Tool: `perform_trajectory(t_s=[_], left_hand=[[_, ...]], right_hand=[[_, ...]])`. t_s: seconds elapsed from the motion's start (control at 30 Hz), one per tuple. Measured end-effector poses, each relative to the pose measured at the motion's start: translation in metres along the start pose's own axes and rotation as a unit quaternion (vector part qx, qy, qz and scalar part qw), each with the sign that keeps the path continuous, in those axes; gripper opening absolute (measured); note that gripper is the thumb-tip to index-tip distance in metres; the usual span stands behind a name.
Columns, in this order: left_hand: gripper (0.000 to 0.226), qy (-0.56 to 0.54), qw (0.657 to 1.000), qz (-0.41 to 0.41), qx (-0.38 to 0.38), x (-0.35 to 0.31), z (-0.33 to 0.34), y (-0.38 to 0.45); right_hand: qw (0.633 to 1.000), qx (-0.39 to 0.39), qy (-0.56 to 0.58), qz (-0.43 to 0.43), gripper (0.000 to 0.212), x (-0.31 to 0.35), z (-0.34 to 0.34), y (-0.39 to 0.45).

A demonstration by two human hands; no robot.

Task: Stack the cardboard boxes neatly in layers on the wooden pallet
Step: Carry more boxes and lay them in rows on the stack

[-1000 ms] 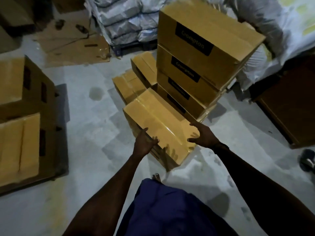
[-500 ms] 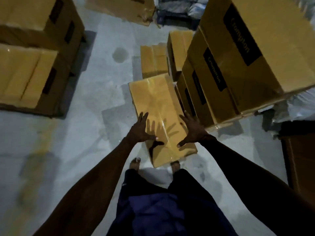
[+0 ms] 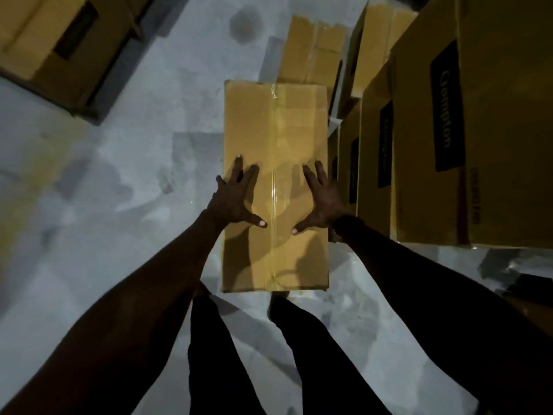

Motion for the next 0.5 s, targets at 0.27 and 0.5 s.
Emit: perform_trajectory(t_s=[0.27,0.5], left_hand=[[0.166,-0.039,0.999,-0.013,-0.029,0.013,0.026,0.007],[0.162,-0.048,0.997,-0.047,-0.047,0.013,0.004,-0.020]], right_hand=[[1.000,-0.010,0.020,-0.011,0.173,-0.015,0.023,0.017],[0.999,0.012,-0.027,-0.017,0.177,0.015,0.018,0.017]])
Point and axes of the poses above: each hand's wrist, its own y-axis towards the middle knuckle, its own z-axis out of the palm, x = y × z, the point moved 1 cm from there along y, towards the middle knuckle, and after that the axes turned 9 degrees about -z, right-handed, at the moved point
